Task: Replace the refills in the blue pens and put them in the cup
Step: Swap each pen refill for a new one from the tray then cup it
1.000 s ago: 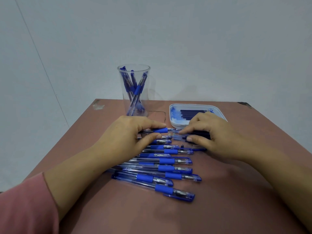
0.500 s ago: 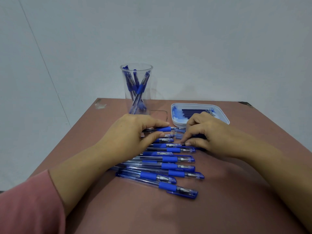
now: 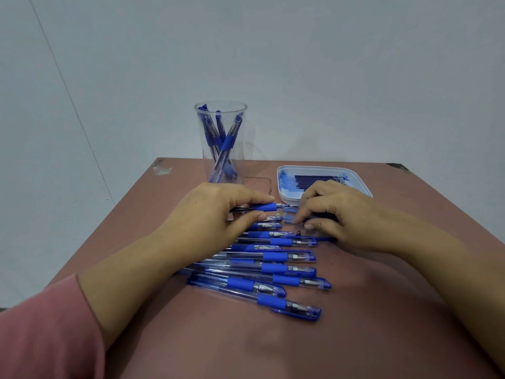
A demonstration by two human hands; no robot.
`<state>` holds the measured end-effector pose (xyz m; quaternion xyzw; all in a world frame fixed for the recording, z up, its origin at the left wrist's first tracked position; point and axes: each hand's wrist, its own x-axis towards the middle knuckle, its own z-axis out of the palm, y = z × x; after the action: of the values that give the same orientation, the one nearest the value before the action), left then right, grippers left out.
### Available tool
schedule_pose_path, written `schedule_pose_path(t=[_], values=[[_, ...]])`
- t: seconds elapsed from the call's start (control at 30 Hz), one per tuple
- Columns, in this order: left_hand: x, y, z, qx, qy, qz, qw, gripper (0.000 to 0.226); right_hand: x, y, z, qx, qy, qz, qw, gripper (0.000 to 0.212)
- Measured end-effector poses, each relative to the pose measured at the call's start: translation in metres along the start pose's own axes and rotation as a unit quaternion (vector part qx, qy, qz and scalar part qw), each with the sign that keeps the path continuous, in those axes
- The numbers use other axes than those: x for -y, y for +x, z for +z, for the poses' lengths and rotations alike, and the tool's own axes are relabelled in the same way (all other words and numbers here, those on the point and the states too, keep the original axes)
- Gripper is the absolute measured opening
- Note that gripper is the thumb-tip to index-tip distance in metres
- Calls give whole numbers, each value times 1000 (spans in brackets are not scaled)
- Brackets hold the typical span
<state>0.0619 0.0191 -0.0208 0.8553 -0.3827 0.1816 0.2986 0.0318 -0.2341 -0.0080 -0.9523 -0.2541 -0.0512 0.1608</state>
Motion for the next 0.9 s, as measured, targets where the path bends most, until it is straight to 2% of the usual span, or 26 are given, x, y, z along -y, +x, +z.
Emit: schedule_pose_path(t=[0.1, 0.27, 0.57, 0.67, 0.77, 0.9], values=[[0, 0, 0, -2, 0, 1, 1000, 29, 3, -1, -1, 12, 0, -16, 1000, 25], [-1, 0, -1, -4, -1, 5, 1000, 29, 4, 0, -1, 23, -45, -26, 998, 19], [-1, 0, 0, -4, -4, 0, 1000, 29, 1, 5, 2, 22, -42, 4, 999, 18], [-1, 0, -1, 0, -2, -6, 1000, 30, -2, 0, -1, -44, 0, 20, 999, 17], [0, 0, -1, 4, 0, -8, 1000, 30, 3, -6, -6, -135, 52, 9, 989, 28], [1, 0, 0, 6, 3, -3, 1000, 29, 16, -10, -5, -182, 132, 15, 974, 33]])
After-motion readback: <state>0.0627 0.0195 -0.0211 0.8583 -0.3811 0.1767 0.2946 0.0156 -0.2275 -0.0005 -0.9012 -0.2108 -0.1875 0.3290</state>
